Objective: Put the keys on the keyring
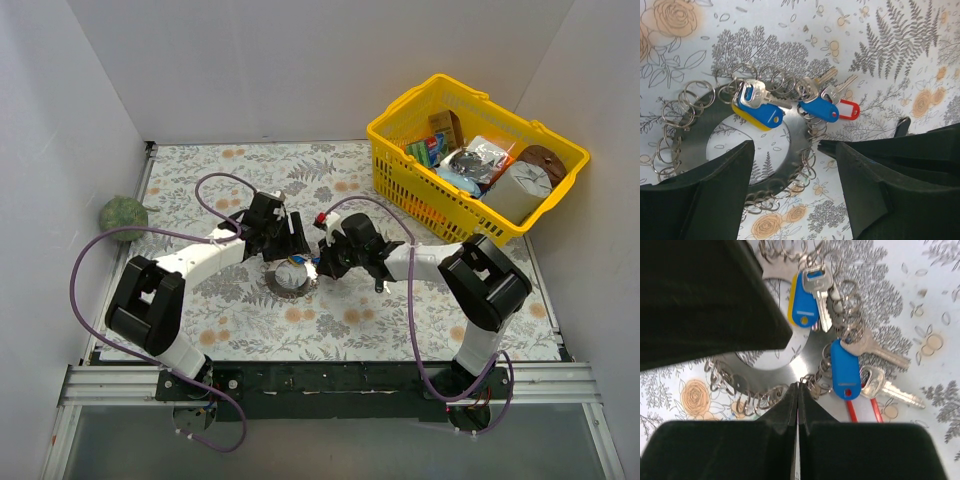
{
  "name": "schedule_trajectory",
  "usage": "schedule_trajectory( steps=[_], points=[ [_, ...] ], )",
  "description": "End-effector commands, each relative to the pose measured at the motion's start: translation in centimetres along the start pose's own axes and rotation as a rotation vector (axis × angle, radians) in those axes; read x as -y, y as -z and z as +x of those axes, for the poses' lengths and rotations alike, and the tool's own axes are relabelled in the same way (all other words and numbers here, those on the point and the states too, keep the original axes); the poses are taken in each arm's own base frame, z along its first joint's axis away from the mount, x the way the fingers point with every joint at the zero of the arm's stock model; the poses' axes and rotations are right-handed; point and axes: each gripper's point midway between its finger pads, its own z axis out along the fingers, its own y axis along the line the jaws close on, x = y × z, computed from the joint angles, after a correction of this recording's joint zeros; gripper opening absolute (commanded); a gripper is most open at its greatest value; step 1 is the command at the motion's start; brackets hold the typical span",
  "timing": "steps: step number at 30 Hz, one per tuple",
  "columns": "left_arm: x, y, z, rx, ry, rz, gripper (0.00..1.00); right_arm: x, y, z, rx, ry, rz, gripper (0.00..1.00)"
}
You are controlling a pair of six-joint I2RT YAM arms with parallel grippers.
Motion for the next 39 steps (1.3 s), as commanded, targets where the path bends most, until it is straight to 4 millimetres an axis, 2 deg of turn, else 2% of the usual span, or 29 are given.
schedule_trajectory(
  steps=[1, 7, 10, 11, 13, 14, 15, 16, 17, 18, 19, 20, 23, 26, 31, 33, 34, 39],
  points=[
    [-0.3, 0.9, 0.5, 0.007, -0.001, 0.006, 0.66, 0.1, -0.4, -3.4, 0.072, 0.031, 0.016, 0.01],
    [-0.6, 0.7, 1.2, -0.007, 0.004, 0.009, 0.66, 1.0, -0.8, -4.2, 0.079, 0.03, 0.059, 0.01],
    [-0.4, 0.7, 1.3, -0.008, -0.011, 0.031, 0.65, 1.2, -0.2, -4.4, 0.089, 0.021, 0.065, 0.01],
    [-0.3, 0.7, 1.2, 0.0, -0.016, 0.043, 0.64, 1.2, 0.5, -5.3, 0.117, 0.016, 0.068, 0.01],
    [0.0, 0.7, 1.3, 0.001, -0.033, 0.066, 0.63, 1.4, 1.3, -5.3, 0.134, 0.002, 0.067, 0.01],
    [0.4, 0.8, 1.1, 0.011, -0.041, 0.088, 0.63, 1.5, 2.2, -6.1, 0.17, -0.011, 0.063, 0.01],
    [0.3, 0.7, 1.4, 0.007, -0.05, 0.094, 0.63, 1.0, 2.6, -6.2, 0.181, -0.018, 0.023, 0.01],
    [0.6, 0.8, 1.6, 0.001, -0.057, 0.116, 0.62, 1.5, 3.2, -5.7, 0.184, -0.048, 0.015, 0.02],
    [1.0, 0.7, 1.4, 0.013, -0.066, 0.139, 0.61, 1.3, 3.8, -6.4, 0.218, -0.042, -0.016, 0.11],
    [0.9, 0.6, 1.8, 0.005, -0.074, 0.148, 0.61, 0.3, 4.3, -6.3, 0.222, -0.037, -0.083, 0.17],
    [1.3, 0.6, 2.1, -0.01, -0.079, 0.175, 0.6, 0.5, 4.9, -6.7, 0.257, -0.035, -0.102, 0.24],
    [1.8, 0.7, 2.0, 0.002, -0.085, 0.205, 0.59, 0.3, 5.1, -5.8, 0.249, -0.04, -0.124, 0.36],
    [2.8, 0.8, 2.6, 0.004, -0.094, 0.29, 0.57, -0.4, 5.1, -4.4, 0.216, -0.02, -0.188, 0.5],
    [3.4, 0.9, 2.8, 0.016, -0.112, 0.349, 0.53, -0.8, 4.9, -3.2, 0.189, -0.025, -0.225, 0.54],
    [3.1, -0.1, 2.7, 0.023, -0.118, 0.338, 0.44, -0.8, 3.8, -1.9, 0.15, -0.079, -0.255, 0.47],
    [3.2, -0.3, 2.8, 0.015, -0.12, 0.346, 0.41, -0.4, 3.3, -2.1, 0.148, -0.09, -0.245, 0.42],
    [3.1, -0.6, 2.7, 0.016, -0.119, 0.345, 0.4, -0.1, 2.9, -1.5, 0.128, -0.109, -0.237, 0.41],
    [3.1, -1.4, 3.1, -0.006, -0.123, 0.349, 0.37, 0.9, 1.5, -1.3, 0.101, -0.135, -0.212, 0.33]
  ],
)
